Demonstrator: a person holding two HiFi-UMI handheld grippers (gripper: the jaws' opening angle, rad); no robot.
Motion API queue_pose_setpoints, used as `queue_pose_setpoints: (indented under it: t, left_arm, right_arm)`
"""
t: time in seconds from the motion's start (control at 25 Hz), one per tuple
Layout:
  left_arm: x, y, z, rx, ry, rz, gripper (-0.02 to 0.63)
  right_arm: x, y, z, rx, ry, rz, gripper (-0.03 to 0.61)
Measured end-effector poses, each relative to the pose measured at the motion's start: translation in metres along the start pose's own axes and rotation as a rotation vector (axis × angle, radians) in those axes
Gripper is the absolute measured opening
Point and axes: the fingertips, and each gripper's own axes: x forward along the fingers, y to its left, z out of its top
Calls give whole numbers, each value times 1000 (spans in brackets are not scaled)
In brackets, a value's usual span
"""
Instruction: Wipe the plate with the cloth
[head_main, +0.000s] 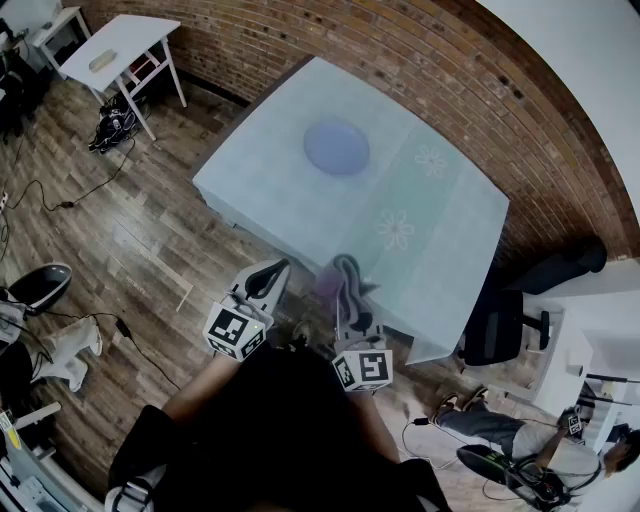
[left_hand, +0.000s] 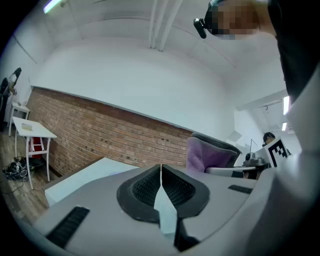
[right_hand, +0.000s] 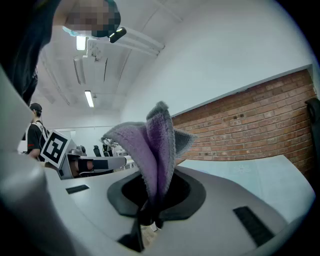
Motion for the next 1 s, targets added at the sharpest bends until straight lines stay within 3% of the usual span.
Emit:
queue_pose_setpoints:
  t: [0.56,1.0]
  left_arm:
    - [-6,7,-1,-8,-1,-5,38]
    - [-40,43,0,-20,8,-1,38]
  right_arm:
    - [3,9,-2,20,2,-7,61]
    - [21,47,-4,-3,-5,-37,61]
